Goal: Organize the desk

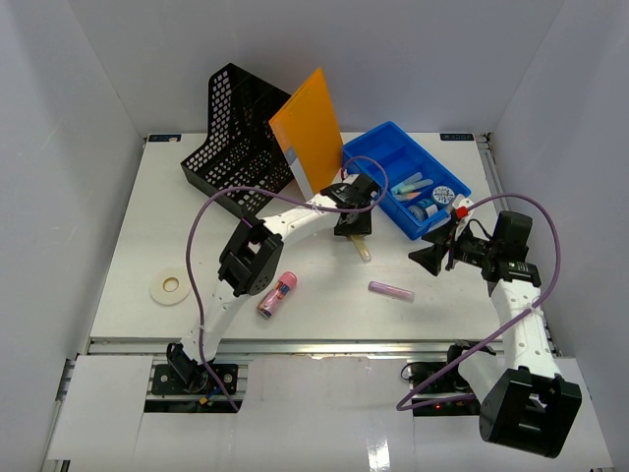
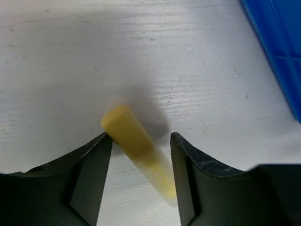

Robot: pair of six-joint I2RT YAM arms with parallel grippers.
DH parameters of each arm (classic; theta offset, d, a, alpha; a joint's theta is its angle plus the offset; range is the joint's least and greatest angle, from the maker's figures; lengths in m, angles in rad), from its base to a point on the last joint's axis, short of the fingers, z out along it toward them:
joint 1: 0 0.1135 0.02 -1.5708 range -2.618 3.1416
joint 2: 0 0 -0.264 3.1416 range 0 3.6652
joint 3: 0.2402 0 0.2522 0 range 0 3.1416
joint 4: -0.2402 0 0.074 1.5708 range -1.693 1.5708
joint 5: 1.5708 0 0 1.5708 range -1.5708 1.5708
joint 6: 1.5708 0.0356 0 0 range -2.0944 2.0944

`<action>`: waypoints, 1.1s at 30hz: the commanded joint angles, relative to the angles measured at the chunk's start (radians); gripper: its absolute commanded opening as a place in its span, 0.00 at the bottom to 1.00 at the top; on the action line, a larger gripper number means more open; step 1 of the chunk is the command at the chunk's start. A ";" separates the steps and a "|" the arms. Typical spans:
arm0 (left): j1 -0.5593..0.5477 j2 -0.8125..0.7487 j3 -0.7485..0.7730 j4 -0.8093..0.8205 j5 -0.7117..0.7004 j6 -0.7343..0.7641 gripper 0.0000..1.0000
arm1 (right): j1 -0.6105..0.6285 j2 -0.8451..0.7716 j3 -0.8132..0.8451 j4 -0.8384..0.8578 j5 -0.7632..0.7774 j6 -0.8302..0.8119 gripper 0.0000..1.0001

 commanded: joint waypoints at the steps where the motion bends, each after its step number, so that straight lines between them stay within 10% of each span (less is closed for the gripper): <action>1: -0.018 0.079 0.010 -0.046 0.085 -0.033 0.58 | -0.003 -0.008 0.001 0.010 -0.025 -0.016 0.71; 23: -0.032 0.175 0.065 -0.140 -0.106 0.099 0.45 | -0.004 0.006 0.000 0.008 -0.025 -0.020 0.71; 33: -0.032 0.083 -0.001 -0.070 -0.055 0.093 0.25 | -0.002 0.032 0.000 -0.013 -0.060 -0.036 0.71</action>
